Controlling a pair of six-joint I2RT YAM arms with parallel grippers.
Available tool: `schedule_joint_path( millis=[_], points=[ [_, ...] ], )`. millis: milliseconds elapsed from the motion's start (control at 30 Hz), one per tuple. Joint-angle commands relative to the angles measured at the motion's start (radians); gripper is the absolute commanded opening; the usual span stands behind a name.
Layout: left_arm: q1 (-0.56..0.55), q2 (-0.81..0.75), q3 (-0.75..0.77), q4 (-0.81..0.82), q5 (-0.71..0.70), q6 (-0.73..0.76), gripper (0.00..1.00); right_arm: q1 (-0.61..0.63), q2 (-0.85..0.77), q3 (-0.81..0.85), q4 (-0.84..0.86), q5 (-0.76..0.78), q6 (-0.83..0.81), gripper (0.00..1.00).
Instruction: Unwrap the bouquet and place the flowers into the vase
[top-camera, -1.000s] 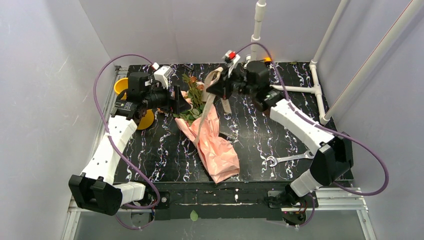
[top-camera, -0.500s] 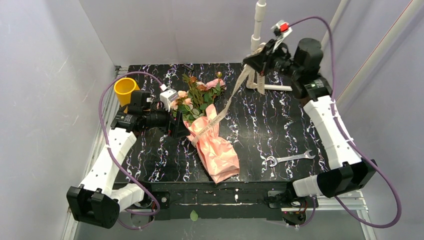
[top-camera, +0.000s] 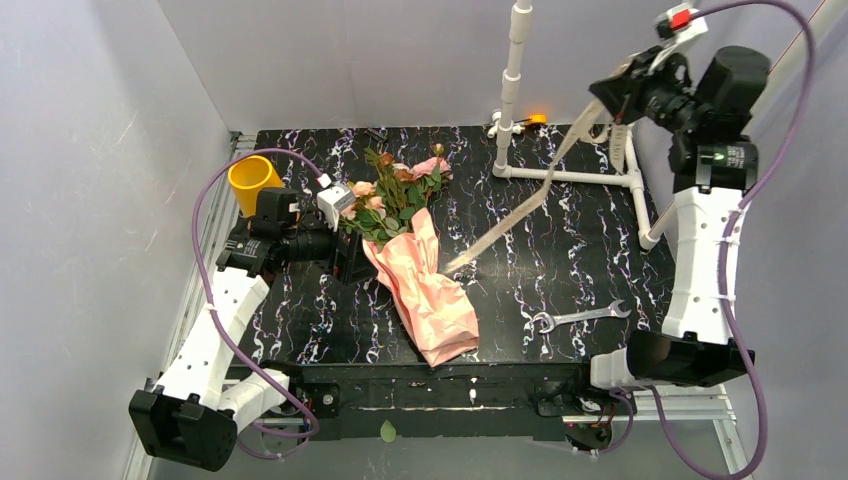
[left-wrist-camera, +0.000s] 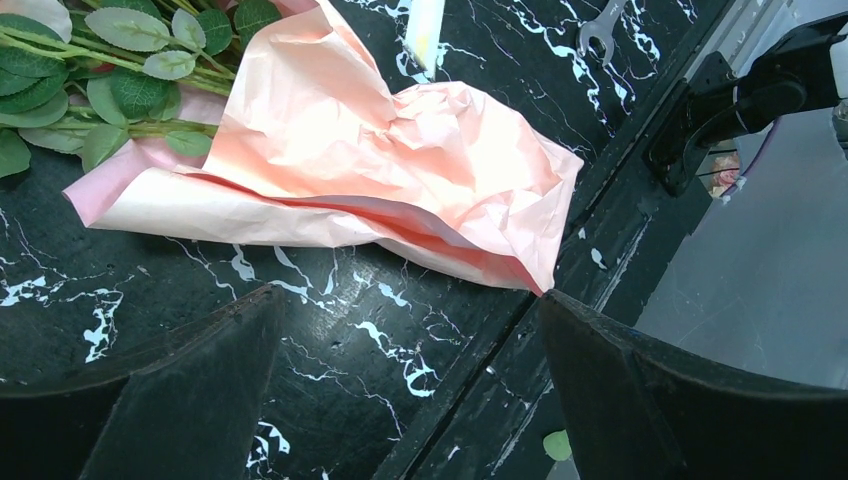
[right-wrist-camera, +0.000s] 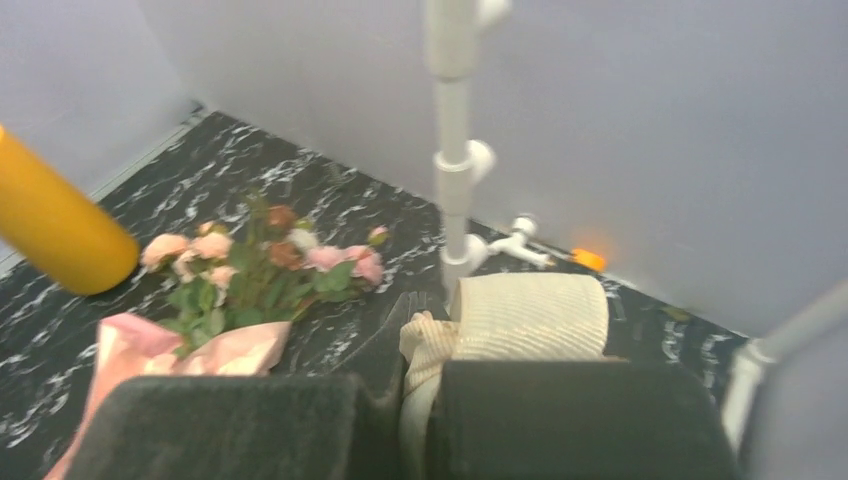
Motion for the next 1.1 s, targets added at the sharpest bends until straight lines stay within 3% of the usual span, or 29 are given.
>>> schedule_joint_path(
  millis=[0, 267, 700, 900, 1067],
  points=[
    [0.004, -0.036, -0.011, 0.004, 0.014, 0.01, 0.98, -0.104, 0.062, 0.131, -0.078, -0.048, -0.059, 0.01],
    [0.004, -0.036, -0.016, 0.017, 0.017, 0.006, 0.98, -0.175, 0.17, 0.243, -0.141, -0.047, -0.114, 0.01],
    [0.004, -0.017, -0.012, 0.032, 0.028, -0.013, 0.98, -0.163, 0.234, -0.006, -0.246, 0.004, -0.313, 0.01],
    [0.004, -0.01, -0.014, 0.039, 0.024, -0.018, 0.98, -0.065, 0.256, -0.121, -0.314, 0.209, -0.525, 0.01],
    [0.004, -0.016, -0.025, 0.046, 0.029, -0.014, 0.98, -0.04, 0.349, -0.115, -0.401, 0.327, -0.648, 0.01]
  ],
)
